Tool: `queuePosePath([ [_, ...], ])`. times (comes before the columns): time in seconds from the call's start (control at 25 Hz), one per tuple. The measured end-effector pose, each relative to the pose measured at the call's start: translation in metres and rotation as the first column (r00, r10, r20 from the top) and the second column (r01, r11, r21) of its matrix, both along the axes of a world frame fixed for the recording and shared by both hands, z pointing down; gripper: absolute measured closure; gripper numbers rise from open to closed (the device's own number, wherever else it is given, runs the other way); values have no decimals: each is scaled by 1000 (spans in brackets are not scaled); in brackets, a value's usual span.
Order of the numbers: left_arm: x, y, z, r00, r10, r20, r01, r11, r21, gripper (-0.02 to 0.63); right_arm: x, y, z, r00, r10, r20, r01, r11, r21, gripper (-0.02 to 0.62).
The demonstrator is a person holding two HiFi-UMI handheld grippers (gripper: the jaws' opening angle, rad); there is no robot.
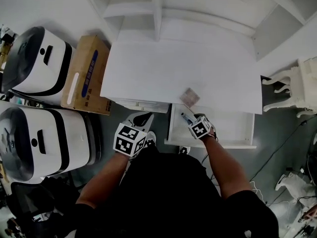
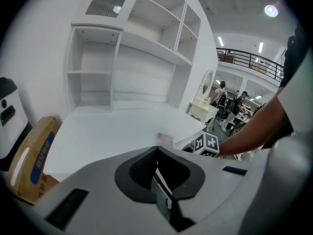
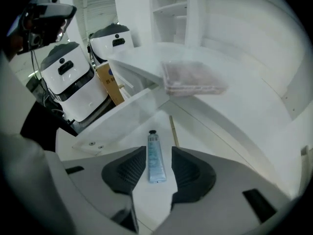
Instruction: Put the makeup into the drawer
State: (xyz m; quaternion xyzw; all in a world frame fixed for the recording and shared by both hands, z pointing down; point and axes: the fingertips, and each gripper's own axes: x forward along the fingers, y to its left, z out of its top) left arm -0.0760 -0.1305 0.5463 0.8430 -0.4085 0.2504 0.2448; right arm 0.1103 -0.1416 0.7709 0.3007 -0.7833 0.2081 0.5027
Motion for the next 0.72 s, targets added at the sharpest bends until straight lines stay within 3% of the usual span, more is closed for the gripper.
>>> queuePosePath([
  [0.12,14,-5,-3,999,33,-15,-33,999,14,595,4,-4,-31,994,82,76,-85,996,38,439],
  [0.28,30,-9,-6,997,75,-30,-74,997,27,595,7,-4,-84,955,199,219,-221,972,84,439],
  [0.6,48,-20,-19,991,115,-74,-110,992,61,595,12,-6,-187,838,283,467,-389,910,147,444],
  [0.72,55,-22,-22,988,134,-76,-128,989,71,595,19,-7,-216,792,298,533,-437,886,154,520],
])
